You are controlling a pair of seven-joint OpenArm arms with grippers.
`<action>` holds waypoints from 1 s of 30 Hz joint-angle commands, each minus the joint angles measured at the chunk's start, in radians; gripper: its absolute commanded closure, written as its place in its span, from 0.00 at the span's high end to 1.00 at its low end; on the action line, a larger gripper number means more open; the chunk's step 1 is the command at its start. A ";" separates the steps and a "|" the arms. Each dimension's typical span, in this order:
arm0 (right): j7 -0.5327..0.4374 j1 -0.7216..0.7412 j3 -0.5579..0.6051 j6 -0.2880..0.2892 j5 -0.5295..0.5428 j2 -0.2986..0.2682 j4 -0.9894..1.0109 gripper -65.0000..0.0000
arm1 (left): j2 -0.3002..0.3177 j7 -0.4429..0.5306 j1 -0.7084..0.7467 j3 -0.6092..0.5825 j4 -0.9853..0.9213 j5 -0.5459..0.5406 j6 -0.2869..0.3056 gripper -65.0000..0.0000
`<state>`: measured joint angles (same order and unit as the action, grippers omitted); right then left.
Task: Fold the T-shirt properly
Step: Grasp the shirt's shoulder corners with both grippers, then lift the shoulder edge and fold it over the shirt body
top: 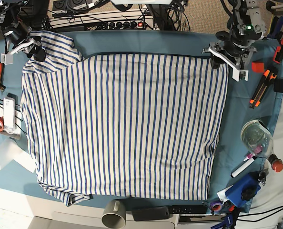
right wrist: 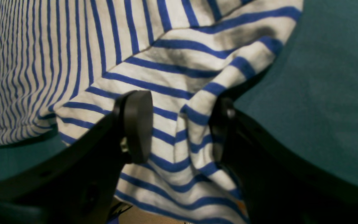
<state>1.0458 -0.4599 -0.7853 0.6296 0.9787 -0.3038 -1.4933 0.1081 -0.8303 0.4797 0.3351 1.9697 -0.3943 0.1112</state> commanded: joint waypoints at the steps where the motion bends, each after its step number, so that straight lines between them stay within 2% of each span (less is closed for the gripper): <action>1: 0.052 -0.014 -0.004 -0.017 -0.059 -0.007 0.003 0.45 | 0.003 -0.008 -0.013 0.001 -0.016 0.005 -0.005 0.46; 4: 0.041 -0.013 -0.004 -0.017 -0.059 -0.007 0.003 0.45 | 0.003 -0.008 -0.044 0.002 -0.072 0.008 -0.010 0.46; 7: 0.034 -0.013 -0.004 -0.017 -0.059 -0.007 0.003 0.40 | 0.003 -0.016 -0.069 0.002 -0.093 0.012 -0.017 0.32; 10: 0.033 -0.013 -0.004 -0.017 -0.059 -0.007 0.003 0.20 | 0.003 -0.031 -0.073 0.001 -0.093 0.013 -0.016 0.14; 13: 0.034 -0.013 -0.004 -0.017 -0.059 -0.007 0.003 0.01 | 0.003 -0.102 -0.073 0.002 -0.093 0.013 -0.017 0.00; 18: 0.036 -0.014 -0.011 -0.012 -0.009 -0.007 -0.008 0.00 | 0.003 -0.184 -0.072 0.002 -0.091 0.012 -0.004 0.00; 21: 0.055 -0.014 -0.044 0.038 0.029 -0.007 -0.042 0.00 | 0.003 -0.219 -0.072 0.002 -0.068 0.005 0.003 0.00; 23: 0.083 -0.014 -0.084 0.050 0.066 -0.006 -0.077 0.00 | 0.003 -0.256 -0.072 0.002 -0.035 0.004 0.003 0.00; 30: 0.136 -0.014 -0.229 0.055 0.105 -0.007 -0.200 0.00 | 0.003 -0.261 -0.010 0.002 0.124 0.006 0.003 0.00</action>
<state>1.1957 -0.4686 -1.0039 0.6792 1.0683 -0.2905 -1.6779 0.1074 -1.1004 0.4709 0.3340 2.0735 -0.3870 0.1120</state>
